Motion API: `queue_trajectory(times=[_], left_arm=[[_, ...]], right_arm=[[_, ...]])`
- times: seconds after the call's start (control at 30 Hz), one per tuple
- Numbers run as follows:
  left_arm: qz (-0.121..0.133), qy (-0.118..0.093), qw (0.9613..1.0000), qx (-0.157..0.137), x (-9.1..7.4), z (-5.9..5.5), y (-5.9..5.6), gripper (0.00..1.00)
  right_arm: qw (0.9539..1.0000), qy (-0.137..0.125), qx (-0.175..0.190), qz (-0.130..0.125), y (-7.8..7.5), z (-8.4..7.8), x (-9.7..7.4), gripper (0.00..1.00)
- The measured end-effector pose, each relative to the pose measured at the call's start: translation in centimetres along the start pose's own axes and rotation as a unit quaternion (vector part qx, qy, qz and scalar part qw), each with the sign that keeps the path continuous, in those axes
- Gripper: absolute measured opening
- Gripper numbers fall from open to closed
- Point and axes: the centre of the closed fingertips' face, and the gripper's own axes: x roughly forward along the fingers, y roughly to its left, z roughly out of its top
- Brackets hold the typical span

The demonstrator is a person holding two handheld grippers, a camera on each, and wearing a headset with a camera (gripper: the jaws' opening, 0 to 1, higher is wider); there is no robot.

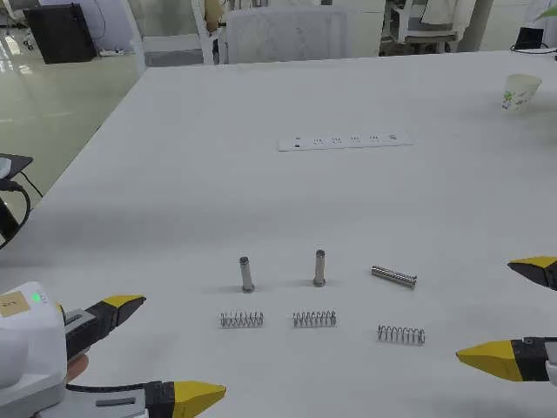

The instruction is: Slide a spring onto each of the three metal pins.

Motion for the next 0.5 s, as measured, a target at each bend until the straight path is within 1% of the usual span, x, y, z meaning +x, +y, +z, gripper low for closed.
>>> queue_trajectory(times=[0.5], left_arm=[[0.004,0.001,1.0000,-0.002,-0.04,-0.16,-0.25,0.92]], right_arm=[[1.0000,0.002,-0.003,0.007,-0.01,-0.01,0.17,0.89]])
